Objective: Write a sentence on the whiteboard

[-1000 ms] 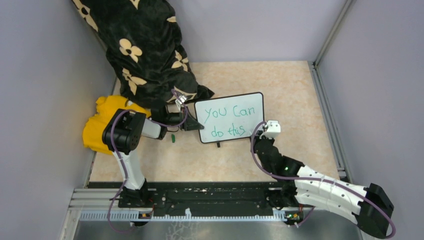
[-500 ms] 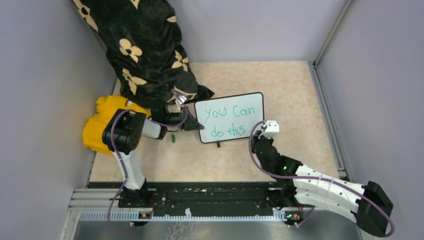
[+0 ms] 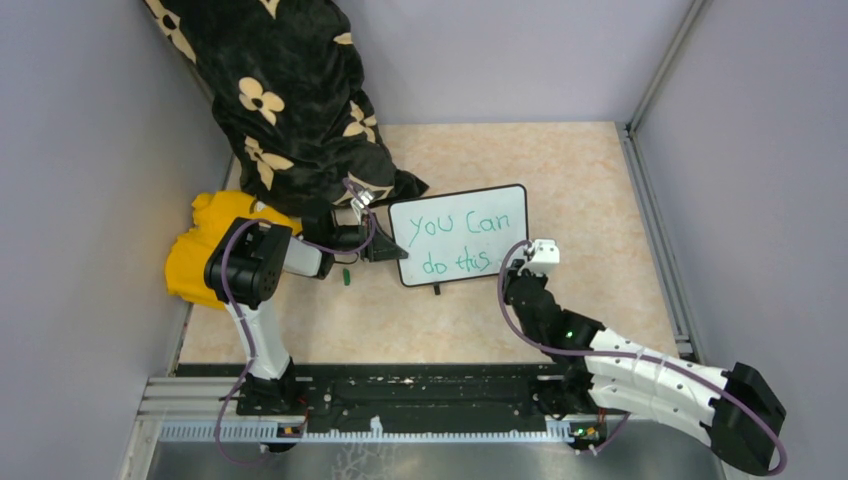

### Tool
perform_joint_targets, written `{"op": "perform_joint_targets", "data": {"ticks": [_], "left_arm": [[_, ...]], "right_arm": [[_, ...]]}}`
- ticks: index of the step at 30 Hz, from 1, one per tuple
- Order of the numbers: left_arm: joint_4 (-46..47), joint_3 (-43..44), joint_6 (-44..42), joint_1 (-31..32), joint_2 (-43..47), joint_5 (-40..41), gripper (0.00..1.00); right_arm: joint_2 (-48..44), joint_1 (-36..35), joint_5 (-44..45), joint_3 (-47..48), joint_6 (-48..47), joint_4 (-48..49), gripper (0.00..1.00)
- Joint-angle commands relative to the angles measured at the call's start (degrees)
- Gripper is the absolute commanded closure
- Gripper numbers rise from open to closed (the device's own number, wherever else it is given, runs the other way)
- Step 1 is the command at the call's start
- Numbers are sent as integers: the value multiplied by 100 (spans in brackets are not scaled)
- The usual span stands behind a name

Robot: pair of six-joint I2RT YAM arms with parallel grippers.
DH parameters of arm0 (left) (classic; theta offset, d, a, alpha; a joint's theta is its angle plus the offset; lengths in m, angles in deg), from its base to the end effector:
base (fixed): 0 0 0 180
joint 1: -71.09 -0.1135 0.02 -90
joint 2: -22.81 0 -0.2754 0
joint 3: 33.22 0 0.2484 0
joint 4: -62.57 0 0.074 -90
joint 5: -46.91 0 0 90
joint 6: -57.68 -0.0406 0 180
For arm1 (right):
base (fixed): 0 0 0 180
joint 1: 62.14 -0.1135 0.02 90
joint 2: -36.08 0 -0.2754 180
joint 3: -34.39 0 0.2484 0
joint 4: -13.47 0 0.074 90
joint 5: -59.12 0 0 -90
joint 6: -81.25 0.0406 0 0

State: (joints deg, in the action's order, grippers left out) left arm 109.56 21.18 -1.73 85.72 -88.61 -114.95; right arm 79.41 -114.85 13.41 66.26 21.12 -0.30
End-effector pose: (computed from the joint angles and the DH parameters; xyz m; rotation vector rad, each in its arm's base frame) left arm 0.3203 -0.1235 0.1464 0.7598 1.7634 -1.6267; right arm 0.1173 0.1072 0.2092 0.1005 1.8834 0.2059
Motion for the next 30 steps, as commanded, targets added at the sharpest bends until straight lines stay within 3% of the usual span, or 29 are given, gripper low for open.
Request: {"op": "perform_joint_targets", "data": {"ticks": [1, 30], "left_arm": [[-582, -13, -113, 40, -91, 153, 81], [-621, 12, -96, 40, -117, 145, 81]], "right_arm": [[43, 83, -30, 44, 71, 258, 100], [179, 244, -101, -86, 164, 206, 100]]}}
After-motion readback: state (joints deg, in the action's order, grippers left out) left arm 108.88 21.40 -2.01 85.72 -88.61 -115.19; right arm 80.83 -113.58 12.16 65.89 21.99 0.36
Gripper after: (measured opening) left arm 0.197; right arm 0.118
